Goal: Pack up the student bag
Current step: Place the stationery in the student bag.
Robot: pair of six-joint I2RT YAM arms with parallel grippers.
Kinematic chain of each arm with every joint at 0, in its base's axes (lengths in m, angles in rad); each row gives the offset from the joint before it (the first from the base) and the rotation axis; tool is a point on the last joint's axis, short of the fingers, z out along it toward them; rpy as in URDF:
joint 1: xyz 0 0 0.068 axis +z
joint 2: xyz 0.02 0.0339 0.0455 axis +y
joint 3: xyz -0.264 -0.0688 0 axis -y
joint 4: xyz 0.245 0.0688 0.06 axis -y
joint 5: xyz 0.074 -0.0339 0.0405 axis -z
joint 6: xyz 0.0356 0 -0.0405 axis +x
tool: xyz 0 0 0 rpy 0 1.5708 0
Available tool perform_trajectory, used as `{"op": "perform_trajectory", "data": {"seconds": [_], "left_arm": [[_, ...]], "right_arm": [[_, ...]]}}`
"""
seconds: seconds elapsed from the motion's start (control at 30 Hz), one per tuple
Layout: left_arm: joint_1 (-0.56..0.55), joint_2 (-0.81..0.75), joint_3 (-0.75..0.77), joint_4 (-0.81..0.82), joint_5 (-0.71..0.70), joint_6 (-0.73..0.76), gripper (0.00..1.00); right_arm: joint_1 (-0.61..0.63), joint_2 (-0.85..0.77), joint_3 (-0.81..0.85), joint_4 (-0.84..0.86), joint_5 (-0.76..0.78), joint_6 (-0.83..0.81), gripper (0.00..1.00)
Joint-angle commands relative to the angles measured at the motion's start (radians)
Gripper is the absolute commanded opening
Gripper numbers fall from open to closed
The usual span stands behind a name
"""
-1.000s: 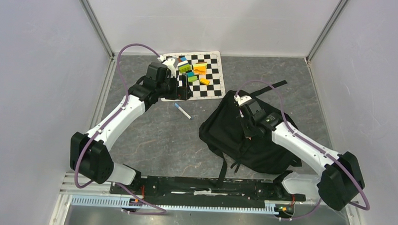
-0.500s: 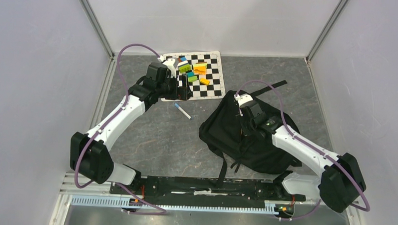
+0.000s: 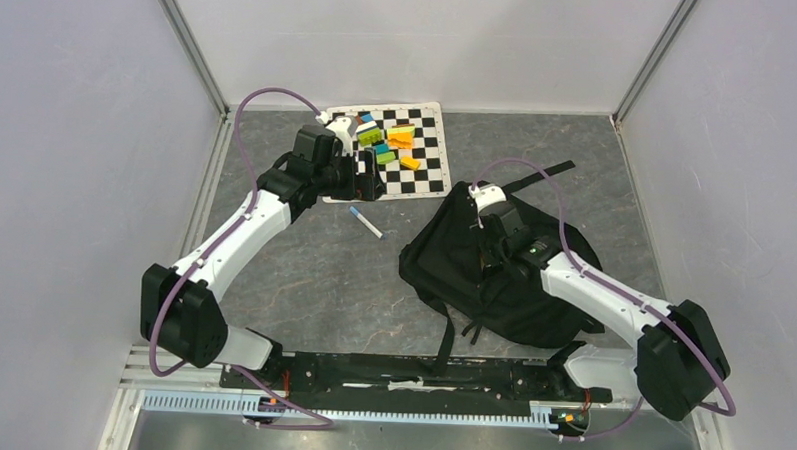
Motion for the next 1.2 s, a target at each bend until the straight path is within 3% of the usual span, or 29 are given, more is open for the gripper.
{"op": "perform_trajectory", "data": {"seconds": [0.0, 0.47, 0.67, 0.8, 1.0, 1.17], "left_arm": [[-0.002, -0.008, -0.002, 0.025, 0.017, -0.016, 1.00], [-0.001, -0.014, -0.004, 0.025, 0.011, -0.019, 1.00], [-0.001, -0.017, -0.004, 0.025, 0.008, -0.019, 1.00], [0.000, -0.031, -0.004, 0.020, -0.011, -0.009, 1.00], [-0.001, -0.065, -0.010, 0.024, -0.049, -0.002, 1.00], [0.013, -0.128, -0.049, 0.071, -0.076, -0.015, 1.00]], "right_arm": [[-0.004, 0.018, -0.038, 0.115, 0.038, -0.005, 0.00], [-0.004, -0.031, -0.070, 0.074, 0.015, -0.019, 0.34], [-0.004, -0.105, -0.081, 0.002, -0.004, -0.013, 0.37], [-0.005, -0.185, -0.060, -0.097, -0.027, -0.001, 0.48], [-0.004, -0.301, 0.075, -0.265, -0.038, -0.016, 0.56], [0.003, -0.273, 0.241, -0.290, -0.111, -0.037, 0.57]]}}
